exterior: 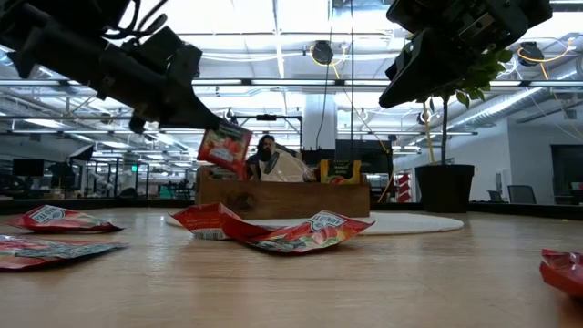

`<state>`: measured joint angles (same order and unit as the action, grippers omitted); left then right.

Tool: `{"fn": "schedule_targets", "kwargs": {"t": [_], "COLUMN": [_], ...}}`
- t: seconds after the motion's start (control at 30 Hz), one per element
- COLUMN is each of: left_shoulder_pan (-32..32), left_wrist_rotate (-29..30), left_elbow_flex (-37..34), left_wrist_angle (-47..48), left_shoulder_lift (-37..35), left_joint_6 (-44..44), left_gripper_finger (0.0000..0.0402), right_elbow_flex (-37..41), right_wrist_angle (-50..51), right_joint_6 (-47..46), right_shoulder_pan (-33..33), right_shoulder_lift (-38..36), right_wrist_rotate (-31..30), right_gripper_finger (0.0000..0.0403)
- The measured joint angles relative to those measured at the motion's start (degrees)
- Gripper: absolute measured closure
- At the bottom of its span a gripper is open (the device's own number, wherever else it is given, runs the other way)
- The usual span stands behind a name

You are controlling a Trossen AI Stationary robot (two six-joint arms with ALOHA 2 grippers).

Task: Pick & Place Tea
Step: Put the red tea bag into the left section of the wooden organizer

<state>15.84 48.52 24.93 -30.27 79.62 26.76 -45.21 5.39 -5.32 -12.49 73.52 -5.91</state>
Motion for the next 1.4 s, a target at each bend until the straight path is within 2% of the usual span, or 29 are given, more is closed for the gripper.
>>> {"fn": "schedule_targets", "kwargs": {"t": [0.23, 0.37, 0.43, 0.67, 0.77, 0.97, 1.13, 1.4], "left_shoulder_pan": [5.8, 8.0, 8.5, 8.6, 8.5, 6.8, 4.5, 2.7], "left_wrist_rotate": [17.2, 23.5, 24.6, 25.2, 25.2, 25.0, 19.8, 17.5], "left_elbow_flex": [0.0, 0.0, 0.0, 0.0, 0.0, 0.0, 0.0, 0.0], "left_wrist_angle": [-0.8, -4.5, -8.2, -26.6, -30.3, -31.7, -33.8, -33.8], "left_shoulder_lift": [3.9, 8.4, 11.2, 19.4, 20.4, 20.4, 20.4, 20.4], "left_joint_6": [3.1, 5.2, 4.0, -6.9, -12.1, -14.2, -14.5, -14.4], "left_gripper_finger": [0.0401, 0.0401, 0.0401, 0.0401, 0.0401, 0.0401, 0.0401, 0.0401], "right_elbow_flex": [0.0, 0.0, 0.0, 0.0, 0.0, 0.0, 0.0, 0.0], "right_wrist_angle": [0.0, 0.0, -0.1, -0.4, -0.4, -0.4, -0.4, -0.4], "right_joint_6": [0.0, 0.0, 0.0, 0.0, 0.0, 0.2, 0.2, 0.2], "right_shoulder_pan": [0.0, 0.0, 0.0, 0.0, 0.0, 0.0, 0.0, 0.0], "right_shoulder_lift": [0.0, 0.0, 0.0, 0.0, 0.0, 0.0, 0.0, 0.0], "right_wrist_rotate": [0.0, 0.0, 0.0, 0.0, 0.0, 0.0, 0.0, 0.0], "right_gripper_finger": [0.0364, 0.0364, 0.0364, 0.0364, 0.0364, 0.0364, 0.0364, 0.0364]}}
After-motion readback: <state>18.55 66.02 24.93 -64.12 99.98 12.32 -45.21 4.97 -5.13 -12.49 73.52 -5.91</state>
